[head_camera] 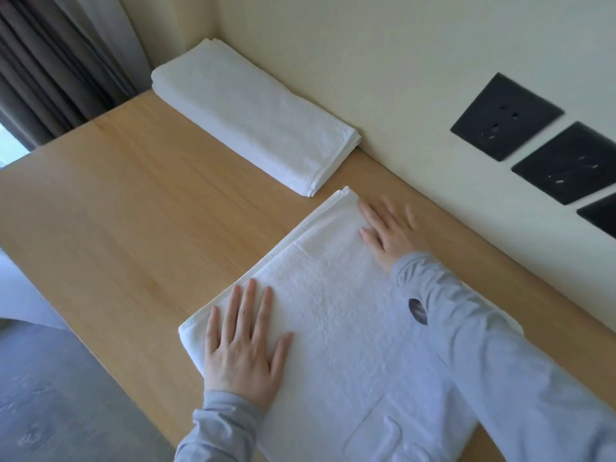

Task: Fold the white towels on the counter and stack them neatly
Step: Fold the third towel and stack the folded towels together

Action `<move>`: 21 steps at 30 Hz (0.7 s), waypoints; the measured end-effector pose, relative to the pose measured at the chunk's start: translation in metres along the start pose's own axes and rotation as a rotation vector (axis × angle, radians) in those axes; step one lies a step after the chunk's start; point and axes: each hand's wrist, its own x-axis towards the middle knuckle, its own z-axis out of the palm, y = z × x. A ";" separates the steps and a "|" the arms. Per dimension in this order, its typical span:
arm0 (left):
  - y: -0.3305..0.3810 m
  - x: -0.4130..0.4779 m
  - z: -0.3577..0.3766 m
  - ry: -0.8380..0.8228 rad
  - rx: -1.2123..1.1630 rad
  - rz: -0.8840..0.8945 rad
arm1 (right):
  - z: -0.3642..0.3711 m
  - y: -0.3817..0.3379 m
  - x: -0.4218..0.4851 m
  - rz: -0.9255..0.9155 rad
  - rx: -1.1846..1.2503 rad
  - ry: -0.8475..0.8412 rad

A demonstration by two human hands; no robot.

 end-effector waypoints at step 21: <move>0.047 -0.031 -0.010 0.067 -0.037 -0.142 | -0.017 0.038 -0.154 -0.185 -0.061 0.109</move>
